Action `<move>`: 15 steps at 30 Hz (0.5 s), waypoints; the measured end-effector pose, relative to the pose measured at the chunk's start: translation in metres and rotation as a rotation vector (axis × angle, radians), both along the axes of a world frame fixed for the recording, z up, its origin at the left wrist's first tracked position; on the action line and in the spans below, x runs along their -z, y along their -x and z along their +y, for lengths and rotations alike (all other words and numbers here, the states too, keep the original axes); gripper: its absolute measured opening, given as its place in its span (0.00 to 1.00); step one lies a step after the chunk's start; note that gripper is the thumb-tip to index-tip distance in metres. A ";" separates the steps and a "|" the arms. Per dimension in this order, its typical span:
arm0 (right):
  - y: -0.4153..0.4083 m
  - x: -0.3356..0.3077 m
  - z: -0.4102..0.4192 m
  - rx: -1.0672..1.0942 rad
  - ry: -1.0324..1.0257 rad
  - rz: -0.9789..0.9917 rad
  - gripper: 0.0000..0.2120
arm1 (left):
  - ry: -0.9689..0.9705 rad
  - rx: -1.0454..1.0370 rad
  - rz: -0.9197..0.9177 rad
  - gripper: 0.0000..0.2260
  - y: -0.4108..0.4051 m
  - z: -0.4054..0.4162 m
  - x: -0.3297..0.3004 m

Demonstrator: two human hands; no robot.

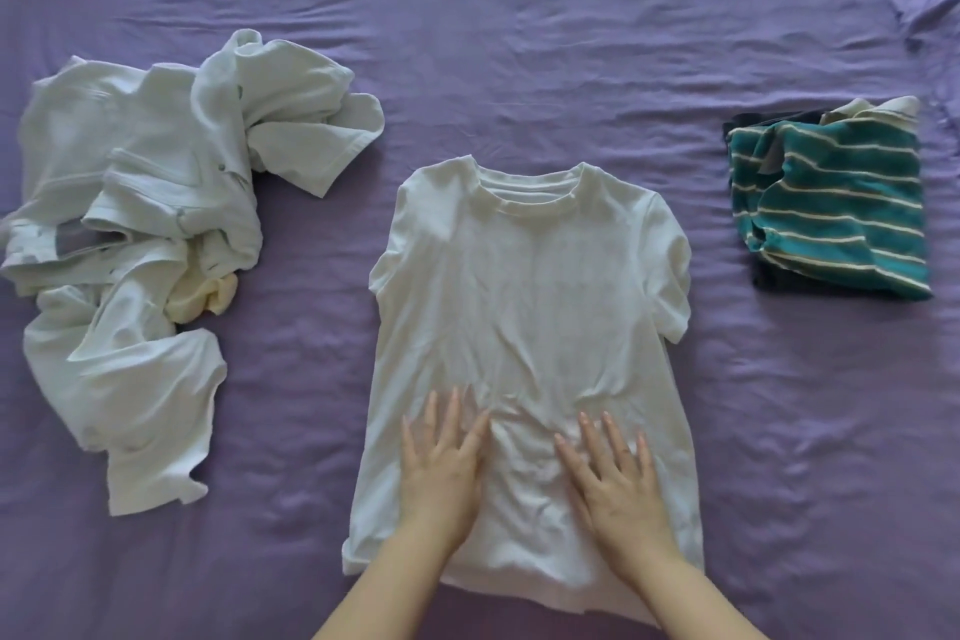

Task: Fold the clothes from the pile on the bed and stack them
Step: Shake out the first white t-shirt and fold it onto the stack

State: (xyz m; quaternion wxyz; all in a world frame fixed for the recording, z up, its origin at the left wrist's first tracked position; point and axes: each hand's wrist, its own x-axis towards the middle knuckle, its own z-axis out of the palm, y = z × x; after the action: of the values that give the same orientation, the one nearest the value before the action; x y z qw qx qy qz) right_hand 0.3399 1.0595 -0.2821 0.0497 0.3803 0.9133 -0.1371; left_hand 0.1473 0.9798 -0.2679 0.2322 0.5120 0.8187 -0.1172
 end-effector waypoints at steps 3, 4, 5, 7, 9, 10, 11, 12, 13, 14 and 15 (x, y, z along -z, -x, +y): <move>-0.011 -0.002 0.015 0.110 0.016 -0.076 0.21 | 0.032 -0.180 0.033 0.24 0.024 -0.009 0.002; -0.010 -0.005 0.021 0.145 0.057 -0.120 0.23 | 0.034 -0.195 0.037 0.24 0.030 -0.009 0.002; -0.009 -0.007 0.025 0.178 0.079 -0.166 0.24 | 0.034 -0.191 0.043 0.25 0.033 -0.008 0.004; -0.004 -0.006 0.027 0.199 0.127 -0.276 0.26 | 0.021 -0.143 0.061 0.25 0.031 -0.005 0.009; 0.002 -0.009 0.021 0.184 0.165 -0.295 0.29 | -0.003 -0.040 0.060 0.27 0.016 -0.001 0.011; 0.003 -0.011 0.015 0.164 0.144 -0.282 0.28 | -0.019 0.034 0.037 0.29 0.006 0.002 0.012; 0.003 -0.014 0.006 0.158 0.134 -0.250 0.25 | -0.035 0.107 0.001 0.31 -0.003 0.006 0.014; 0.003 -0.017 -0.001 0.138 0.135 -0.227 0.23 | -0.050 0.170 -0.038 0.32 -0.012 0.013 0.016; 0.001 -0.020 -0.005 0.122 0.127 -0.205 0.22 | -0.061 0.219 -0.070 0.32 -0.020 0.022 0.017; -0.003 -0.021 -0.008 0.102 0.119 -0.183 0.22 | -0.070 0.251 -0.097 0.31 -0.027 0.035 0.016; -0.006 -0.021 -0.006 0.105 0.110 -0.140 0.23 | -0.080 0.271 -0.120 0.30 -0.032 0.050 0.014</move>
State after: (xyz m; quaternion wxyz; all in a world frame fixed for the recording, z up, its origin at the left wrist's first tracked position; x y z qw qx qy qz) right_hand 0.3461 1.0536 -0.2609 0.1267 0.4330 0.8775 -0.1626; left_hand 0.1792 1.0298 -0.2823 0.2420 0.6329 0.7307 -0.0838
